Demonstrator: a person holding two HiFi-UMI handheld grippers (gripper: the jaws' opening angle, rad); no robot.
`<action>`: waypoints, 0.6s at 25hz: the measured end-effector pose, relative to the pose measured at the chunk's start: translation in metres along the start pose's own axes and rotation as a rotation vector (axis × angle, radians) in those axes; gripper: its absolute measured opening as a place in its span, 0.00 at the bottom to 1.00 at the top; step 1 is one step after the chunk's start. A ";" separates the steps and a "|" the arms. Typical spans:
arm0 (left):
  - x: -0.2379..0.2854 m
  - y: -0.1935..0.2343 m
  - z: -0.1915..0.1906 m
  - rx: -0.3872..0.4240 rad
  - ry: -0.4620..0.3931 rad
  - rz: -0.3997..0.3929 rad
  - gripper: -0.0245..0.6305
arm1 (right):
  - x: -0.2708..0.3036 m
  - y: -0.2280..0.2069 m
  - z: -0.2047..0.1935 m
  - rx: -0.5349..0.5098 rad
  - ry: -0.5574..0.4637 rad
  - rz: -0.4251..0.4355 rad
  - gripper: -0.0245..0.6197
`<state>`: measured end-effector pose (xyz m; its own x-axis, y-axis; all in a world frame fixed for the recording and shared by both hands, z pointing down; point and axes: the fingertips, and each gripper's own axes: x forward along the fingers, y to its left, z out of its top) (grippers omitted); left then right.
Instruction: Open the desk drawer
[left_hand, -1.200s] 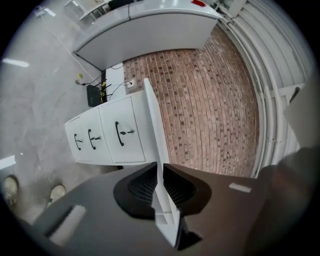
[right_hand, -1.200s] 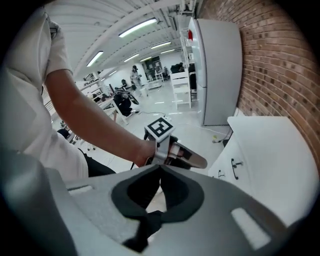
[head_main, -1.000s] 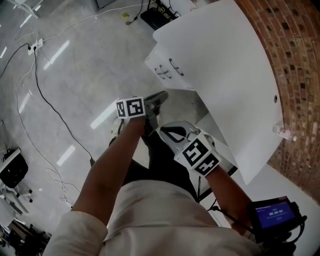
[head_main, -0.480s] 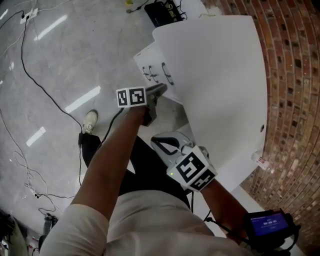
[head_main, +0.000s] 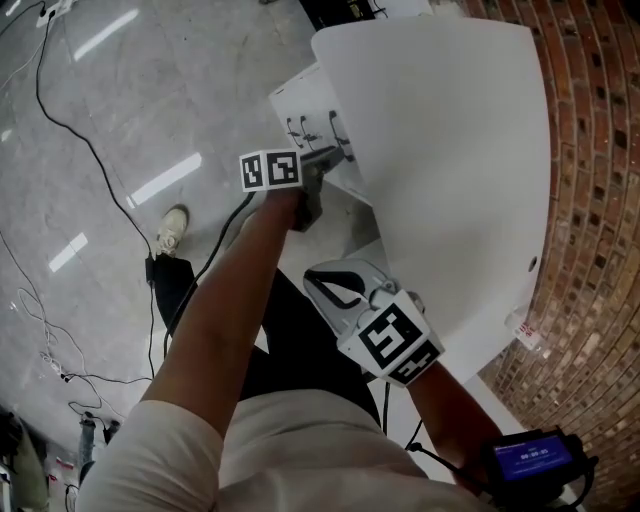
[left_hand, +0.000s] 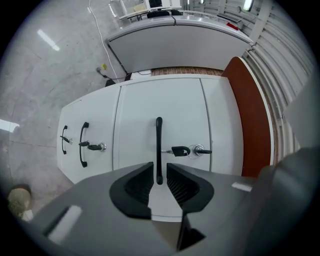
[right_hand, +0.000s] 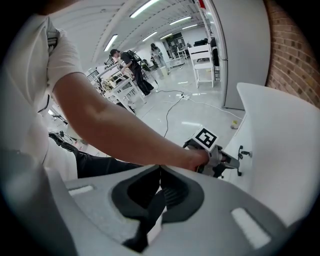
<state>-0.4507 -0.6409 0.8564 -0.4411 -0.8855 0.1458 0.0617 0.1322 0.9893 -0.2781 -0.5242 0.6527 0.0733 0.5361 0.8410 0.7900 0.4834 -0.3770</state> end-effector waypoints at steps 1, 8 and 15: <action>0.002 0.000 0.000 -0.004 0.004 -0.008 0.18 | 0.003 0.000 -0.001 0.000 0.002 0.002 0.04; 0.011 0.002 0.005 -0.023 0.021 0.006 0.09 | 0.005 0.003 -0.007 0.022 0.002 0.005 0.04; 0.011 0.001 0.004 -0.020 0.039 0.034 0.07 | 0.004 0.004 -0.007 0.045 -0.012 0.000 0.04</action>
<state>-0.4588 -0.6485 0.8584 -0.4030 -0.8975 0.1790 0.0942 0.1539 0.9836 -0.2699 -0.5246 0.6575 0.0659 0.5440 0.8365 0.7615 0.5143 -0.3944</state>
